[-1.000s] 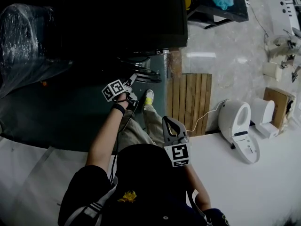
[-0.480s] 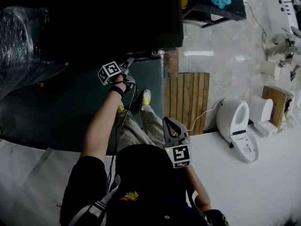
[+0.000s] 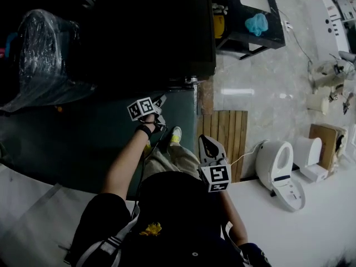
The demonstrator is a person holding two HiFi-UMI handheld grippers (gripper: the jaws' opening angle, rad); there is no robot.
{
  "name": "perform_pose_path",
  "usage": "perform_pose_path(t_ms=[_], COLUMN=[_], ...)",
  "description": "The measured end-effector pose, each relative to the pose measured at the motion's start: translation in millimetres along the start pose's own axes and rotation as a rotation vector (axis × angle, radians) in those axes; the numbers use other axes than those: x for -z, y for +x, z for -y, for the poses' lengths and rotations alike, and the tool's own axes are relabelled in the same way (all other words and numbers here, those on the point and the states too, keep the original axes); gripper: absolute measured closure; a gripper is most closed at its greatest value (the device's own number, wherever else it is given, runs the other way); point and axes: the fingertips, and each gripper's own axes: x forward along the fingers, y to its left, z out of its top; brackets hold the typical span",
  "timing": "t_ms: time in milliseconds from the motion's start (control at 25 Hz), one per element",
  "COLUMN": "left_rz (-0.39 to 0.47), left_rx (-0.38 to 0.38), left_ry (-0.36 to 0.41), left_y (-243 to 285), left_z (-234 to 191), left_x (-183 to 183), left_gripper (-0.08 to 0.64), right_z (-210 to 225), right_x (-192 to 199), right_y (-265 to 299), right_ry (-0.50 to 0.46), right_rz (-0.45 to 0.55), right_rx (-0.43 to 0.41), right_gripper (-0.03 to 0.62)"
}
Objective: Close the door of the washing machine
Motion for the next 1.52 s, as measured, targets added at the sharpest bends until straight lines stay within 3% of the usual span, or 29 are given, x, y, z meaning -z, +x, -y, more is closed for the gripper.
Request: perform_pose_path(t_ms=[160,320,560,760,880,1520], left_rz=[0.031,0.151,0.433,0.616,0.677,0.656], left_rx=[0.034,0.034,-0.006,-0.086,-0.114,-0.065], left_ry=[0.245,0.527,0.721,0.808,0.844,0.940], left_y=[-67,-130,-235,-298,-330,-339], left_z=[51,102,164,189,202,236], left_x=[-4,-31,-75,-89,-89,-70], left_gripper=[0.477,0.522,0.540,0.543,0.543,0.543], right_z=[4,0,-34,-45,-55,-57], right_x=[-54,-109,-171,-196,-211,-208], right_y=[0,0,-11,-13,-20,-32], right_ry=[-0.042,-0.059,-0.101,-0.110,-0.110,-0.130], right_rz=[0.097,0.199,0.314,0.363,0.387,0.397], right_rx=[-0.018,-0.040,-0.092,-0.125,-0.140,-0.140], right_gripper=[0.566,0.566,0.566,0.566,0.566,0.566])
